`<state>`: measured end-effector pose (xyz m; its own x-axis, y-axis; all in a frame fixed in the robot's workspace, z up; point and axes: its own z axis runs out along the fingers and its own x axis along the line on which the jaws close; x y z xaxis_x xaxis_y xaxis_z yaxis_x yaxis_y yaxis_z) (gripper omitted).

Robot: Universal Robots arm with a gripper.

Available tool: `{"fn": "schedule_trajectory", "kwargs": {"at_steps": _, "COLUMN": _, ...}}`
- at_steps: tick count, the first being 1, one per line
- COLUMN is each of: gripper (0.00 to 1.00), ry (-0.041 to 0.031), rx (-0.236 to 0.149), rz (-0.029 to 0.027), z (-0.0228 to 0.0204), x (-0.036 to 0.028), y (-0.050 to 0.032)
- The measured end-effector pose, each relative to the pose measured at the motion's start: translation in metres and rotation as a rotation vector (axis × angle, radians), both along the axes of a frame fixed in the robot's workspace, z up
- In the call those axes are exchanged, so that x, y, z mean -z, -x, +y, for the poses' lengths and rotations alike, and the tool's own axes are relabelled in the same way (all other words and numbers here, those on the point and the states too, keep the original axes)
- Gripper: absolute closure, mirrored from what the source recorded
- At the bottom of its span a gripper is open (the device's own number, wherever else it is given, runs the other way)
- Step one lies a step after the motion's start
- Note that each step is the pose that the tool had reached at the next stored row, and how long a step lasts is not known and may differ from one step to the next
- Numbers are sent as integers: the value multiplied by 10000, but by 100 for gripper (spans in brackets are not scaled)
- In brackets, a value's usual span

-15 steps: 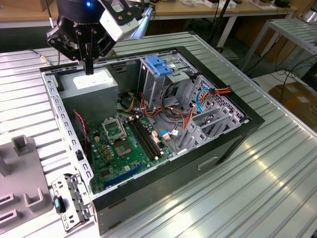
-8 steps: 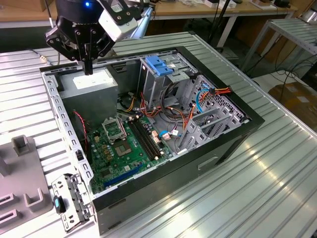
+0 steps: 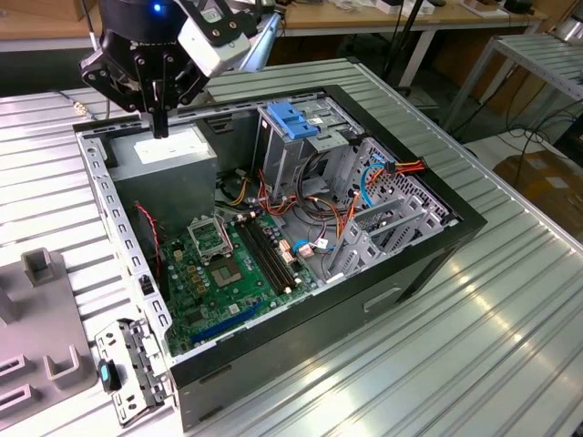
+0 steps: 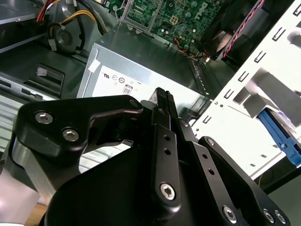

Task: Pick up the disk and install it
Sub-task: 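Reach for the disk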

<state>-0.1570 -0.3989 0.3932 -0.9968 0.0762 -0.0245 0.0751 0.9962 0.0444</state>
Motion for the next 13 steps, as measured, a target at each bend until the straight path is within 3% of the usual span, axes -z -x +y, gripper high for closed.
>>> {"fn": "schedule_trajectory", "kwargs": {"at_steps": 13, "gripper": 85, "ry": 1, "rx": 0, "rz": 1, "z": 0, "x": 0, "y": 36}}
